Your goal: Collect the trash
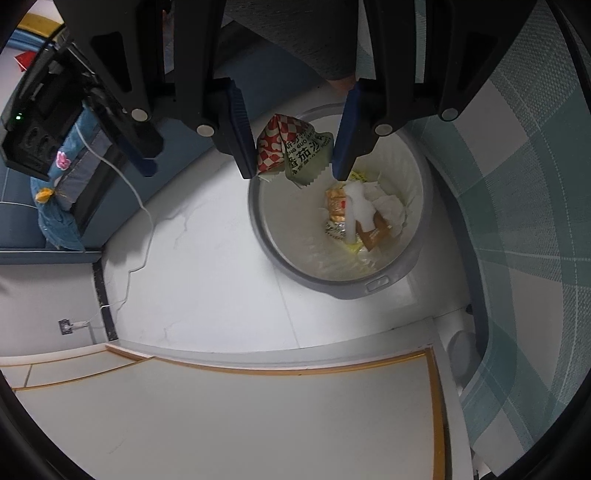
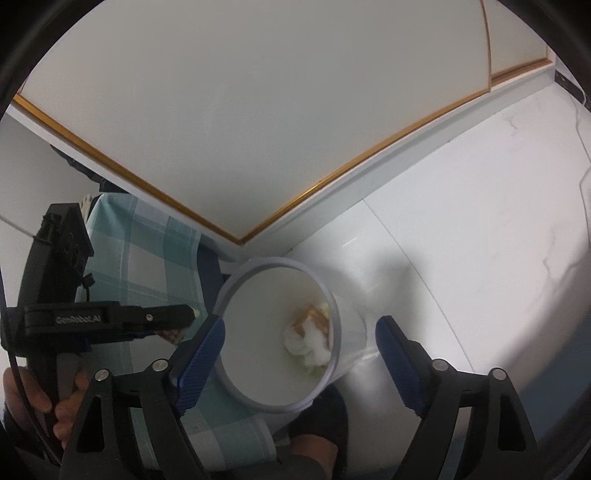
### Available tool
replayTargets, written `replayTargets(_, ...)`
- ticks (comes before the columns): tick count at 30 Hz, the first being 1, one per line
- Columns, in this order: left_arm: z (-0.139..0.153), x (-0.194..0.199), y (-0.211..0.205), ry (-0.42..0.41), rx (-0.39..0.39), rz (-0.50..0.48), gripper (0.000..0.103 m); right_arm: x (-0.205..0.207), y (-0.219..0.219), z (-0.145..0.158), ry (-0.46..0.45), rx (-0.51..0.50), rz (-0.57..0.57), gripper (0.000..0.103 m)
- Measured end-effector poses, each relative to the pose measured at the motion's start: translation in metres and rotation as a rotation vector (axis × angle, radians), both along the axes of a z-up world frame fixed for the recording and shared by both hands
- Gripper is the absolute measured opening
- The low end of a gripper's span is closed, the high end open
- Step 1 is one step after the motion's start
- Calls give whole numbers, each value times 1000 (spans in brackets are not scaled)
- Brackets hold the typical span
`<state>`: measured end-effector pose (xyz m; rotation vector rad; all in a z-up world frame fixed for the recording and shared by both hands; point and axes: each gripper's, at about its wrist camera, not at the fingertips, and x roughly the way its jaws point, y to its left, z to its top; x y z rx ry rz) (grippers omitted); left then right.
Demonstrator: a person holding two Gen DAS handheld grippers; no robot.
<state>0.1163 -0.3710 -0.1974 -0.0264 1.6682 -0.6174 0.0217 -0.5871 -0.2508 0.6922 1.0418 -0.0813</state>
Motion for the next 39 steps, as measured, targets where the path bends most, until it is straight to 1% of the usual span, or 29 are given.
replayTargets(7,-1,0,-1,-6,47,-18,39,3,6,3,21,-34,4,86)
replayTargets(8,-1,0,-1,-11,56,-21,41,4,6,4,21,-36,7,87)
replayTargets(9,-1,0,-2,-17,65,-22,47,4,6,5,19,-39,7,87)
replayTargets(10,0,0,-2,-24,71,-23,49,4,6,6,16,-41,6,87)
replayTargets(14,6,-1,-3,-62,69,-39,52,5,6,9,6,-44,5,88)
replayTargets(18,11,-1,2,-94,78,-29,60,4,8,12,6,-57,8,88)
replayTargets(25,22,0,9,-163,94,-12,62,2,11,20,-6,-58,11,89)
replayTargets(27,25,-1,9,-182,100,-14,68,2,12,23,-12,-56,12,90)
replayTargets(29,29,-2,10,-206,100,-13,70,2,12,26,-18,-52,12,90)
replayTargets(35,37,-8,11,-257,118,-22,71,-1,11,34,-43,-28,11,92)
replayTargets(39,45,-11,14,-289,103,-19,71,-2,13,40,-60,-16,16,93)
